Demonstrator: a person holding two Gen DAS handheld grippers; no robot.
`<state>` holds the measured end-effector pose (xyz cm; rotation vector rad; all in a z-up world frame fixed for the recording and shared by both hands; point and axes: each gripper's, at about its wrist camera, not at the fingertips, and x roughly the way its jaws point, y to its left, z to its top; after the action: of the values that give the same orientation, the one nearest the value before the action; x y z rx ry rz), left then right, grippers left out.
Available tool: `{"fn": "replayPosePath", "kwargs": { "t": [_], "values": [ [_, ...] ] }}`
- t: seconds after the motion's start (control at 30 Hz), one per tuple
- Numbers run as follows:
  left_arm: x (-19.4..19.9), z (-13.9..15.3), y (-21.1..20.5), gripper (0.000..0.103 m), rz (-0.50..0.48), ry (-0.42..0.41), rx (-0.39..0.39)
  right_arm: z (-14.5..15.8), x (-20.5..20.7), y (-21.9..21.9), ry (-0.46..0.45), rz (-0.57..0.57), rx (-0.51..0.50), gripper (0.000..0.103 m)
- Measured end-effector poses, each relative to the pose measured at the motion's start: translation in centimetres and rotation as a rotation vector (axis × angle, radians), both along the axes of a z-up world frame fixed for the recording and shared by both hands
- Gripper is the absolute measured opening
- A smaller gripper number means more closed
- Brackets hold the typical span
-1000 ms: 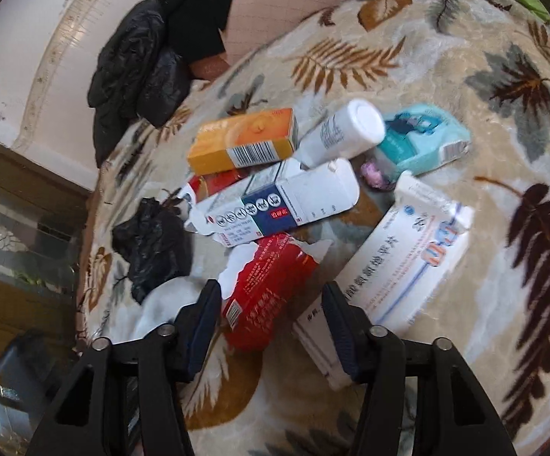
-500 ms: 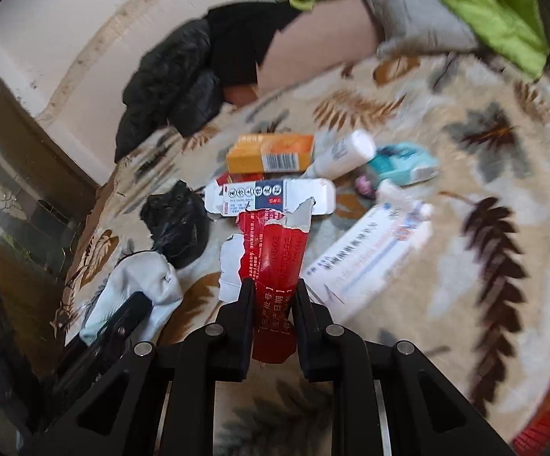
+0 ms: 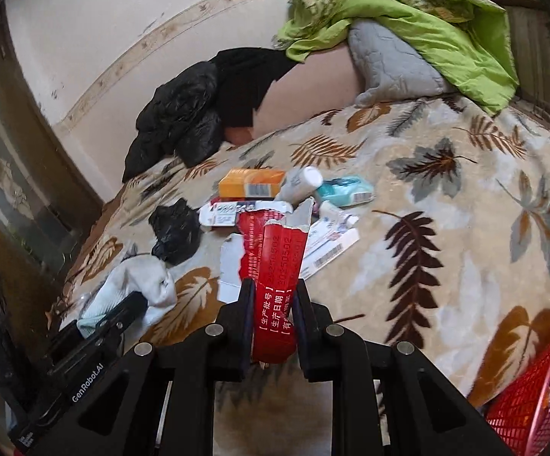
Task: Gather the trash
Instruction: 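Grasp the white sock with the left tool while the right tool grasps the red tube box, then lift the white sock and red box off the bed with both tools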
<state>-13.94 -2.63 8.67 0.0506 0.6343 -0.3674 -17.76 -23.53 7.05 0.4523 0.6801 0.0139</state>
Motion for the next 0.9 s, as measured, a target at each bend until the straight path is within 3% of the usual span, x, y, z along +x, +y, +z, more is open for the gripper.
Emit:
{"fn": "replayPosePath", "kwargs": {
  "t": [0.53,0.9],
  "values": [
    [-0.3,-0.1,-1.4,0.022,0.024,-0.068,0.082,0.5,-0.4,0.4,-0.027,0.019,-0.04,0.02],
    [0.0,-0.2,-1.3,0.022,0.05,-0.07,0.099,0.4,-0.3,0.5,-0.03,0.036,-0.043,0.02]
  ]
}}
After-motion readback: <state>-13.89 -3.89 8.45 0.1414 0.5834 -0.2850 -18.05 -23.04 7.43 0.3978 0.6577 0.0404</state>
